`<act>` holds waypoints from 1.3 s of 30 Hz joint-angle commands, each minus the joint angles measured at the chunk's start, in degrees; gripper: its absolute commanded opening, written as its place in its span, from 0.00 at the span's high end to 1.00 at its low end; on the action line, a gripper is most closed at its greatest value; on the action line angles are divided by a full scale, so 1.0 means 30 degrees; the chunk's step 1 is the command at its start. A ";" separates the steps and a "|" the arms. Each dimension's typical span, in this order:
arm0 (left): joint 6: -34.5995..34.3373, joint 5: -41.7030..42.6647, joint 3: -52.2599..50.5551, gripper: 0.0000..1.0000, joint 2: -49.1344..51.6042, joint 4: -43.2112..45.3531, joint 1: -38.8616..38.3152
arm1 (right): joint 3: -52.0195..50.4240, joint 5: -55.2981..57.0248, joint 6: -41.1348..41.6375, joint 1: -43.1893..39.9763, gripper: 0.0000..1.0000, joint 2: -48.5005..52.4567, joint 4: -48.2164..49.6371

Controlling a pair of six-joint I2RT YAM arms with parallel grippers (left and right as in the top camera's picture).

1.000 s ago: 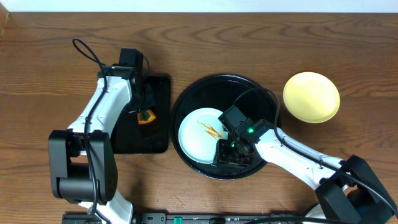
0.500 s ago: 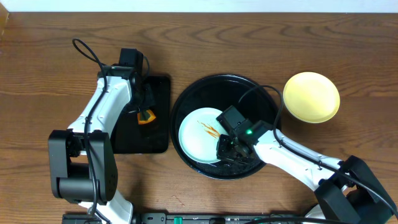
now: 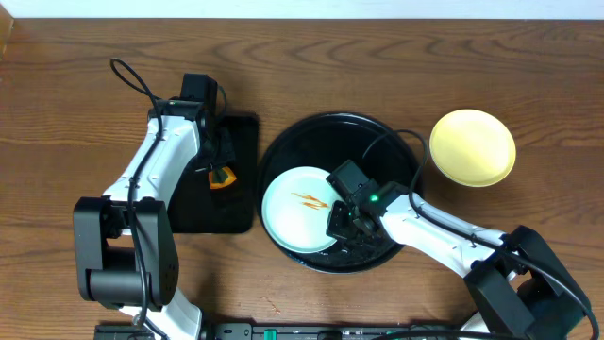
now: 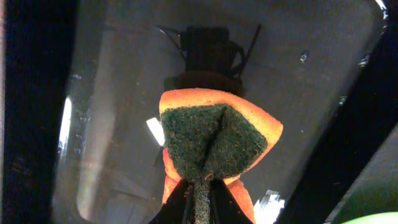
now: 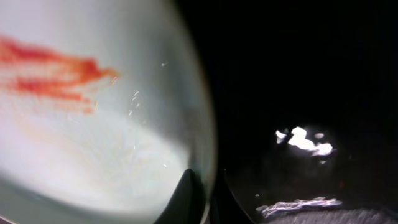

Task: Clean dirty plates on tray and stack at the side
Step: 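Grasp the pale green plate rim with the right gripper and drag it up, then move the sponge with the left gripper onto the pale green plate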

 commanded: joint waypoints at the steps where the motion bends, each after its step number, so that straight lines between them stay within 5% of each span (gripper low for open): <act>1: 0.0321 -0.0160 -0.0131 0.92 -0.0117 -0.0058 0.0066 | -0.0146 0.0124 -0.0525 -0.0226 0.99 0.0350 0.0364; 14: 0.0321 -0.0160 -0.0131 0.91 -0.0117 -0.0058 0.0066 | -0.0102 0.1282 -0.4524 -0.4350 0.99 0.0291 0.4430; 22: 0.0328 -0.0080 -0.0131 0.92 -0.0117 -0.0036 0.0058 | -0.0102 0.2047 -0.9238 -0.5464 0.99 0.0299 0.6586; 24: 0.0328 -0.0080 -0.0131 0.92 -0.0117 -0.0036 0.0058 | -0.0102 0.2033 -1.0098 -0.5464 0.91 0.0299 0.6615; 26: 0.0335 -0.0073 -0.0131 0.92 -0.0117 -0.0036 0.0058 | -0.0102 0.1851 -1.0120 -0.5472 0.76 0.0299 0.6535; 29: 0.0481 -0.0007 -0.0131 0.92 -0.0117 -0.0029 0.0058 | -0.0102 0.1275 -1.0105 -0.5472 0.71 0.0291 0.6397; 39: 0.3555 0.3694 -0.0131 0.93 -0.0117 0.1450 -0.0539 | -0.0109 -0.2681 -0.7883 -0.5275 0.71 0.0299 0.4626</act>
